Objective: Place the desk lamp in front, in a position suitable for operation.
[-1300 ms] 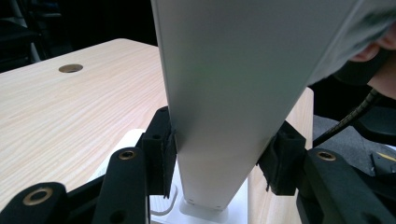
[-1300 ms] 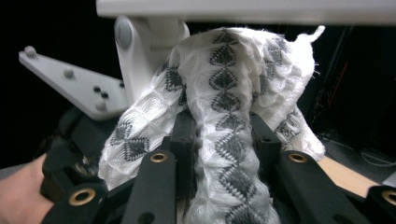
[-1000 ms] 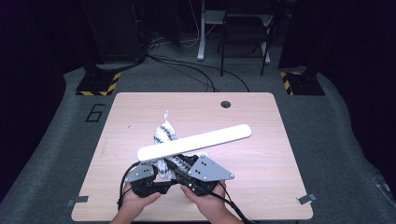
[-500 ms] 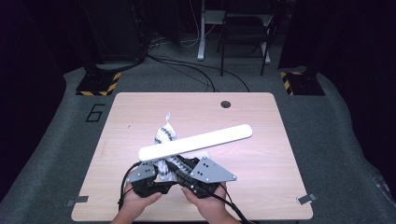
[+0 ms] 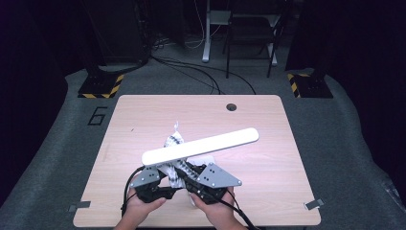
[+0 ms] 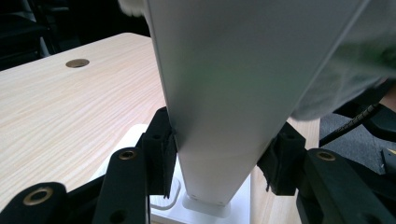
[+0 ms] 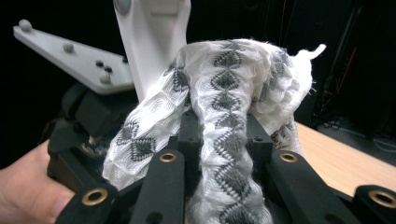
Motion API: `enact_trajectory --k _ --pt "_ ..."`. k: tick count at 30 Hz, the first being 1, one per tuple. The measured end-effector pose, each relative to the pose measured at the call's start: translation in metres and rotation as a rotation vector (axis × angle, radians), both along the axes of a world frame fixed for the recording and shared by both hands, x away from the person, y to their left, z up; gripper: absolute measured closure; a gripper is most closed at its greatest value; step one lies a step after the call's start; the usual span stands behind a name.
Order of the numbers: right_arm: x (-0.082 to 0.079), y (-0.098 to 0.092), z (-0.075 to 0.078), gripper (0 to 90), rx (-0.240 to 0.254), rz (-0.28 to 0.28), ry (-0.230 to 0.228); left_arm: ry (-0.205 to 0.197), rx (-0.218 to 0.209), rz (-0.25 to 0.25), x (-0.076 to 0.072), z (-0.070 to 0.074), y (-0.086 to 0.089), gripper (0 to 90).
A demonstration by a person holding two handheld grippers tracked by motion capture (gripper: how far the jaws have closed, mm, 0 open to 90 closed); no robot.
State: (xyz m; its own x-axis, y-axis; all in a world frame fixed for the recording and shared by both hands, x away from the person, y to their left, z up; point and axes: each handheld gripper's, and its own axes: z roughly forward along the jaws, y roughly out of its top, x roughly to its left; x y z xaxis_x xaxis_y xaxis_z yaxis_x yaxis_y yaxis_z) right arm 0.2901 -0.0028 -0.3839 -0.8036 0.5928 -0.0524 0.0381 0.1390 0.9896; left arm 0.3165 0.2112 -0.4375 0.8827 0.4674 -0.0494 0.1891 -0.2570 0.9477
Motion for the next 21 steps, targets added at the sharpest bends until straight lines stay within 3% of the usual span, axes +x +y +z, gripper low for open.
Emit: enact_trajectory --k 4,7,21 --pt "-0.002 0.001 0.01 73.9 0.029 0.015 -0.03 0.007 -0.017 0.01 0.0 0.0 -0.002 52.7" --pt "-0.004 0.004 0.018 73.9 0.05 0.02 -0.063 0.008 -0.005 0.006 0.0 0.001 -0.002 52.7" --pt "-0.007 0.001 0.019 74.4 0.119 0.006 -0.053 0.007 -0.023 0.019 -0.001 0.0 -0.004 52.6"
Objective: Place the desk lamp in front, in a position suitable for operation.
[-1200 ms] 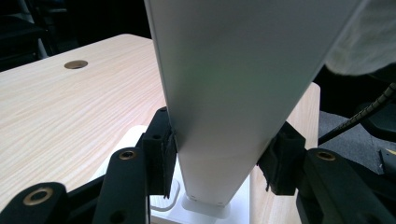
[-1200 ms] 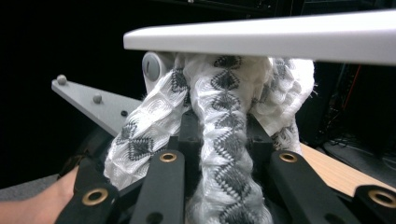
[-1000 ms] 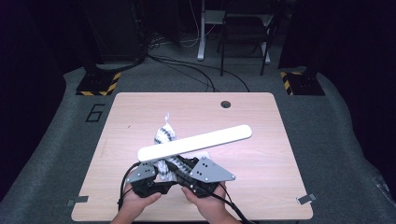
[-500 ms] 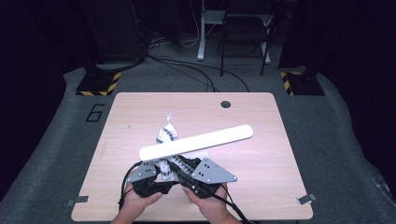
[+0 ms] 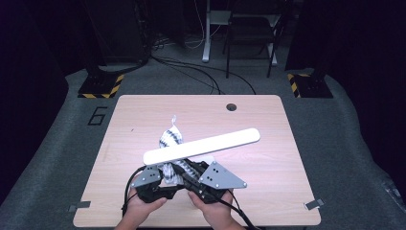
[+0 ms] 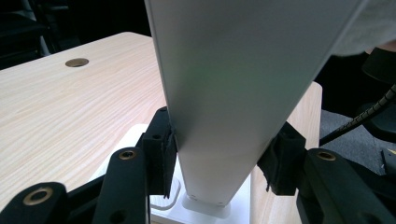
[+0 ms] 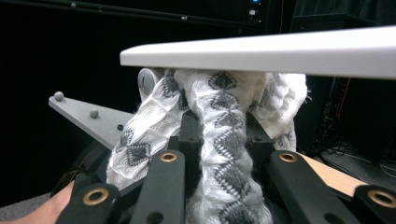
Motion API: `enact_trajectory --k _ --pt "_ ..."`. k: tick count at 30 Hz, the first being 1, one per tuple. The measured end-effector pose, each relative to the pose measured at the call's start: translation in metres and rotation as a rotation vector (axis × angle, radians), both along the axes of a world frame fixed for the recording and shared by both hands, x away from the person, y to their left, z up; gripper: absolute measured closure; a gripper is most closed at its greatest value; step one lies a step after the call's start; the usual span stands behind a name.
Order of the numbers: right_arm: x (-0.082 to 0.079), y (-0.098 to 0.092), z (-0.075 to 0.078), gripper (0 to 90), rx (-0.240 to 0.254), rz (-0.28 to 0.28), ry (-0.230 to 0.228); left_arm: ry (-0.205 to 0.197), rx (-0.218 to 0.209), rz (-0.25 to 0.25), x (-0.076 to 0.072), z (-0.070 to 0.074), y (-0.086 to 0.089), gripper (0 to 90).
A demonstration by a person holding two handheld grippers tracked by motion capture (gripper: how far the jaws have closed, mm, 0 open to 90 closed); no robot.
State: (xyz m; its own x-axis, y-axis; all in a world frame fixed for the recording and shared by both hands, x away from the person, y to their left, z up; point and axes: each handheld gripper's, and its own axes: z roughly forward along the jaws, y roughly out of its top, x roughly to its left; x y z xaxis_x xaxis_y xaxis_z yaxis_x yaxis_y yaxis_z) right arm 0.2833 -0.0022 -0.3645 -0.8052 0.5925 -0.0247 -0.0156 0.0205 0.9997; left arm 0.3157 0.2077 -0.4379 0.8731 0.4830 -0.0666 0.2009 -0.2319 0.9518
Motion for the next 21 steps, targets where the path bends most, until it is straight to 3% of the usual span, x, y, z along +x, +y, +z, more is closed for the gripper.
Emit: enact_trajectory --k 10,21 --pt "0.0 -0.006 0.003 74.9 0.034 0.017 0.018 -0.001 -0.001 0.001 0.0 0.0 0.0 52.6" --pt "-0.001 -0.015 0.002 74.9 0.051 -0.005 0.019 -0.006 0.012 -0.005 0.0 0.0 0.001 52.6"
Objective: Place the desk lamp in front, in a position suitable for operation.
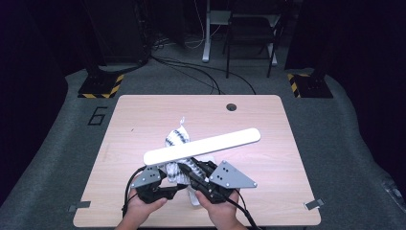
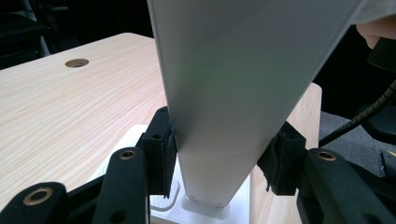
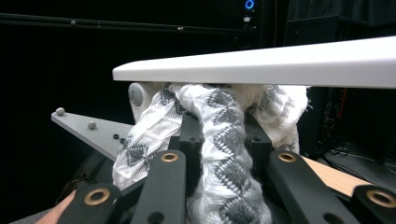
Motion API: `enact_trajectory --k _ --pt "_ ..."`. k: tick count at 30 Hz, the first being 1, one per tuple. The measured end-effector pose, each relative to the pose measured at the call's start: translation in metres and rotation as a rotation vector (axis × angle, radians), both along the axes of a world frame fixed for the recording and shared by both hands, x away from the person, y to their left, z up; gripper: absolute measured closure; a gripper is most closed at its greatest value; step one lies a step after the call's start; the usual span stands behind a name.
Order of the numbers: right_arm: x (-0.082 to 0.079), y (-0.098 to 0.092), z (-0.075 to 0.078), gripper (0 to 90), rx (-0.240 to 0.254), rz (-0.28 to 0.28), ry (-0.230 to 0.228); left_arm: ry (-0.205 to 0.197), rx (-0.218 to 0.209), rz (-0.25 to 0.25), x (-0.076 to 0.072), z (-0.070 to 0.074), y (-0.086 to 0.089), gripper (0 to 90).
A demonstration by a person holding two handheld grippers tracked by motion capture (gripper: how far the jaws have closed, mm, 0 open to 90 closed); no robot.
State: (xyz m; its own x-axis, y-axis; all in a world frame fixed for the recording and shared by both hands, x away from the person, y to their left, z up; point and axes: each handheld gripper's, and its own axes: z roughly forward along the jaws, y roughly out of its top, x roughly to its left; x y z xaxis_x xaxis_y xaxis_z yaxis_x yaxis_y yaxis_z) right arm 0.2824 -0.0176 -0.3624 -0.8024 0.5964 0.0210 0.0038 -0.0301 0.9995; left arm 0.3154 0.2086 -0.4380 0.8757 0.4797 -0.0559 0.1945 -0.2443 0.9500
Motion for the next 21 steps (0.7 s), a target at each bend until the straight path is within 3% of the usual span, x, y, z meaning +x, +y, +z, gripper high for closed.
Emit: enact_trajectory --k 21 --pt "0.006 -0.049 0.004 74.7 0.022 -0.099 -0.001 0.006 0.008 -0.006 0.0 0.0 0.001 52.6"
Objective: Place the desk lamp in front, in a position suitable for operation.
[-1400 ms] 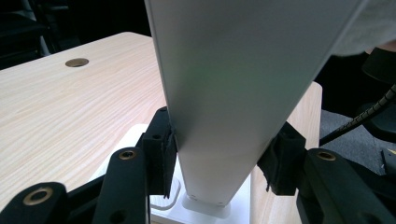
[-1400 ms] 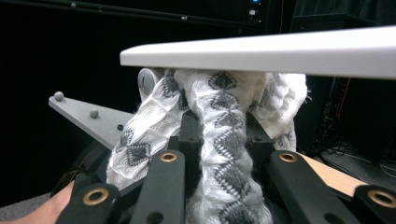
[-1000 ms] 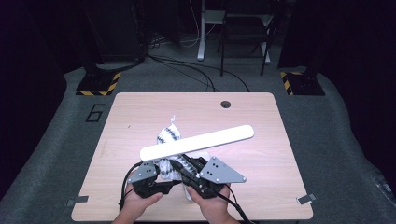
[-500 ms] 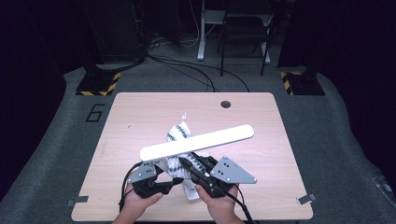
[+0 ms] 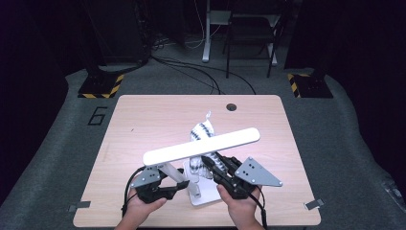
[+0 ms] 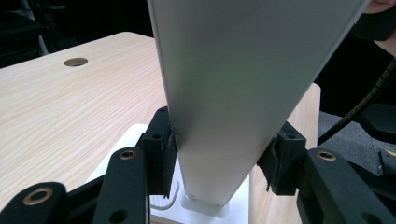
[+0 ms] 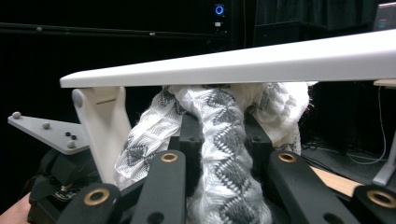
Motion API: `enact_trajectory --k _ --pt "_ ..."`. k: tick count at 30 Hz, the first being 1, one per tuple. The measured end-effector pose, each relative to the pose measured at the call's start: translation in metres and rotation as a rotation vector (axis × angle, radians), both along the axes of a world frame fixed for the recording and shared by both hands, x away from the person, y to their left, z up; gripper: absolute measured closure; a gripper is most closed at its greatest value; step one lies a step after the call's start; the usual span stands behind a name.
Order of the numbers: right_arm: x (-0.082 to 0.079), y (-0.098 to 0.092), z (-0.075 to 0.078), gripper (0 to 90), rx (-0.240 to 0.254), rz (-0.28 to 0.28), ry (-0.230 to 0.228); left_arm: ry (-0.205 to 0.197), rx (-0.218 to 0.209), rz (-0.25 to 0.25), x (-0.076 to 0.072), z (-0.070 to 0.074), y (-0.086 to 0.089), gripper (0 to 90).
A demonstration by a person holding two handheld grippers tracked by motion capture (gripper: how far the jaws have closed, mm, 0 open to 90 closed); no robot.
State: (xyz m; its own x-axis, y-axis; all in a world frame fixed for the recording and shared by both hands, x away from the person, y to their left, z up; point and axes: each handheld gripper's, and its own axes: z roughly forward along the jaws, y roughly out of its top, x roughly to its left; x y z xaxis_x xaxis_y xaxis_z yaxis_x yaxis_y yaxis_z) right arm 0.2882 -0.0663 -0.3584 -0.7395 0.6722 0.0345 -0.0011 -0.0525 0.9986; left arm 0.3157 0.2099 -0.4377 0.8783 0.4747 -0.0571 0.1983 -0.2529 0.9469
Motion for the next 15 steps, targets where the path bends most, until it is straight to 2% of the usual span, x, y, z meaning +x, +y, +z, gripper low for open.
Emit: enact_trajectory --k 6,10,15 --pt "0.003 -0.017 0.002 74.7 0.013 -0.025 0.016 0.002 0.004 -0.001 0.0 0.0 0.0 52.5" --pt "0.003 -0.027 0.003 74.7 0.001 -0.048 0.003 0.003 0.001 0.0 0.0 0.0 0.0 52.6" --pt "0.005 -0.041 0.004 74.6 0.009 -0.076 0.002 0.006 -0.001 0.004 0.0 0.0 0.001 52.5"
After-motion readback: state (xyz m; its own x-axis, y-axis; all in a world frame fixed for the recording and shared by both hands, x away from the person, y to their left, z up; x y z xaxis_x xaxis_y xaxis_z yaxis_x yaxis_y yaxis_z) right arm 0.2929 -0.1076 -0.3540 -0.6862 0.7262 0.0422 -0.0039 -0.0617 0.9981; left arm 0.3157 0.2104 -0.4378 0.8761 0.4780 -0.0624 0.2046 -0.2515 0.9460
